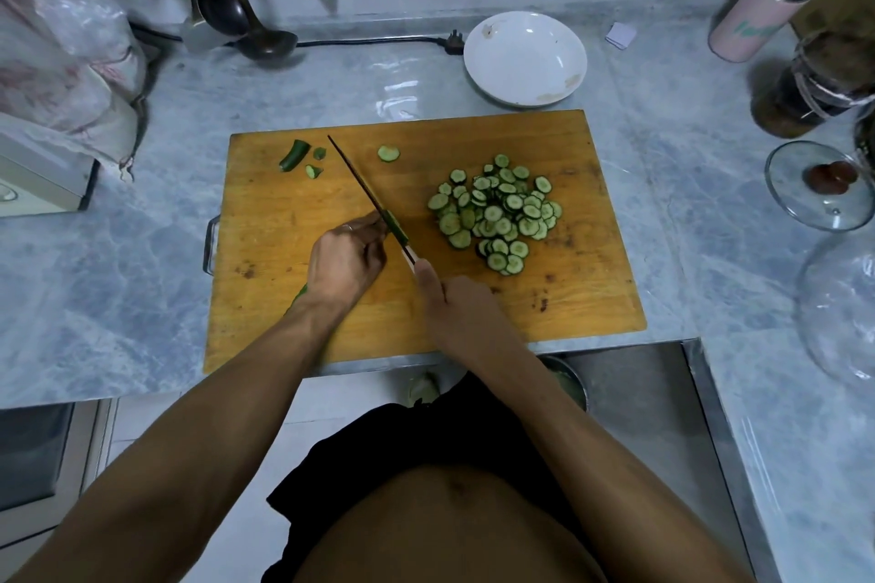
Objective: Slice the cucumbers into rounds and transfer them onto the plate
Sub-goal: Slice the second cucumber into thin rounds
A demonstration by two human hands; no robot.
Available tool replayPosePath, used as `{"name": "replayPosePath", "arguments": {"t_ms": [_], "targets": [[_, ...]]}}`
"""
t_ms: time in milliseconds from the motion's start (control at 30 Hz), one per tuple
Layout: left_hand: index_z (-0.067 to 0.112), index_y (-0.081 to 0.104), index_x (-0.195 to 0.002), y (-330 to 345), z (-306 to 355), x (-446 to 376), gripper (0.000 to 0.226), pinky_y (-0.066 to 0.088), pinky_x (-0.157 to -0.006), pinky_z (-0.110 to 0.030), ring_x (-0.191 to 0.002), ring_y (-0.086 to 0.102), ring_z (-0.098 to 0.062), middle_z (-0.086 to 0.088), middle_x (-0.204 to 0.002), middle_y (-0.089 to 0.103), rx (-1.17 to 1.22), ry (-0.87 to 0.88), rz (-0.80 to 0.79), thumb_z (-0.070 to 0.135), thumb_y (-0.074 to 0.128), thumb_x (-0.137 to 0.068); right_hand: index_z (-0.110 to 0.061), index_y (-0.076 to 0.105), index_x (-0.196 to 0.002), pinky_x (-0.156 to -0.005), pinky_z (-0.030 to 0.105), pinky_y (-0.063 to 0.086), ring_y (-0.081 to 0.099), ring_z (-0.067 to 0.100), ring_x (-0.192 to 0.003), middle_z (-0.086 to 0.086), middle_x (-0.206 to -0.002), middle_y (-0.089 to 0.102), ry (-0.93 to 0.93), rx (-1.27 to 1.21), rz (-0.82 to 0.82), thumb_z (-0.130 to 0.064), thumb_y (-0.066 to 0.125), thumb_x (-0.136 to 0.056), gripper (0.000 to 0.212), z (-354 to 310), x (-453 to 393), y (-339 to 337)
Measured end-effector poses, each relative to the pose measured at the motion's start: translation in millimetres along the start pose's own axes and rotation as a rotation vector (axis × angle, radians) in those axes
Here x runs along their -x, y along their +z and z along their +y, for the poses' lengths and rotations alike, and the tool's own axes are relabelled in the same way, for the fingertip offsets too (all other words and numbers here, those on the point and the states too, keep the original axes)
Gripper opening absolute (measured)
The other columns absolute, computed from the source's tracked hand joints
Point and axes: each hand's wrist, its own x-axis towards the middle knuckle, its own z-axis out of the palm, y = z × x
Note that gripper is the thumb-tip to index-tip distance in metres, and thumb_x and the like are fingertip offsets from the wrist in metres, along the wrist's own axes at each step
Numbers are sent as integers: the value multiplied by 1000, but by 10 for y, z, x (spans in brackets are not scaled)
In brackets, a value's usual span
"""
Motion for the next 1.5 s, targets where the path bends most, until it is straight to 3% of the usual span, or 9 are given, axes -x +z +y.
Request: {"name": "replayPosePath", "arguments": {"t_ms": [200, 467, 767, 933, 1100, 1200, 1267, 1400, 1500], "targets": [[5, 75, -91, -7, -1, -9, 23, 52, -66, -26, -80, 69, -29, -11, -101, 74, -16, 60, 3, -4, 62, -75, -9, 45, -58, -56, 32, 31, 46, 13, -55, 4, -58, 51, 16, -12, -1, -49, 19, -106, 68, -16, -103, 72], [4, 73, -85, 23, -30, -4, 21, 52, -59, -28, -72, 68, -31, -11, -97, 73, 30, 56, 12, -7, 62, -72, -1, 60, -70, -64, 31, 34, 53, 24, -69, 3, -63, 52, 32, 31, 17, -48, 19, -106, 72, -62, -374, 194], [12, 72, -114, 130, -130, -24, 37, 56, -89, -33, -104, 68, -21, -2, -126, 66, 108, 2, 33, 2, 59, -82, -11, 49, -57, -59, 31, 35, 53, 18, -59, 4, -59, 55, 75, -94, 45, -53, 20, -105, 69, 17, -400, 115], [14, 74, -112, 110, -110, 6, 36, 56, -90, -35, -104, 68, -19, -1, -123, 67, 152, -8, 67, -1, 61, -82, -14, 44, -53, -49, 26, 37, 46, 13, -40, -5, -41, 45, 101, -186, 46, -59, 21, -102, 71, 159, -397, -27], [18, 73, -114, 71, -74, 7, 33, 55, -92, -37, -110, 65, -18, 2, -125, 66, 182, -44, 46, 4, 63, -86, -11, 46, -65, -49, 27, 37, 42, 18, -44, 11, -59, 45, 146, -255, 15, -61, 29, -101, 63, 319, -275, -226], [16, 73, -113, 7, 13, 97, 31, 51, -94, -33, -114, 61, -21, -2, -124, 67, 152, -1, 99, 5, 66, -84, -12, 45, -70, -44, 24, 34, 39, 14, -40, 6, -57, 44, 196, -340, -23, -63, 30, -100, 61, 376, -188, -342], [17, 75, -109, 7, 118, 218, 28, 52, -88, -30, -108, 62, -19, 0, -118, 69, 171, 41, 87, 8, 68, -84, -12, 47, -71, -45, 24, 34, 40, 15, -41, 2, -55, 46, 229, -417, -37, -66, 31, -98, 62, 398, -163, -410], [29, 70, -115, 134, 427, 405, 32, 51, -66, -31, -81, 64, -19, 5, -102, 67, 220, -15, -152, 34, 73, -83, -12, 53, -74, -48, 28, 35, 43, 17, -44, 0, -53, 49, 245, -469, -25, -71, 31, -95, 67, 413, -190, -459], [27, 67, -120, 294, 613, 384, 38, 50, -66, -33, -84, 62, -22, 0, -103, 64, 252, -111, -173, 42, 71, -85, -12, 54, -73, -49, 29, 36, 43, 16, -43, -1, -52, 49, 242, -500, -8, -71, 29, -95, 67, 409, -218, -469]]}}
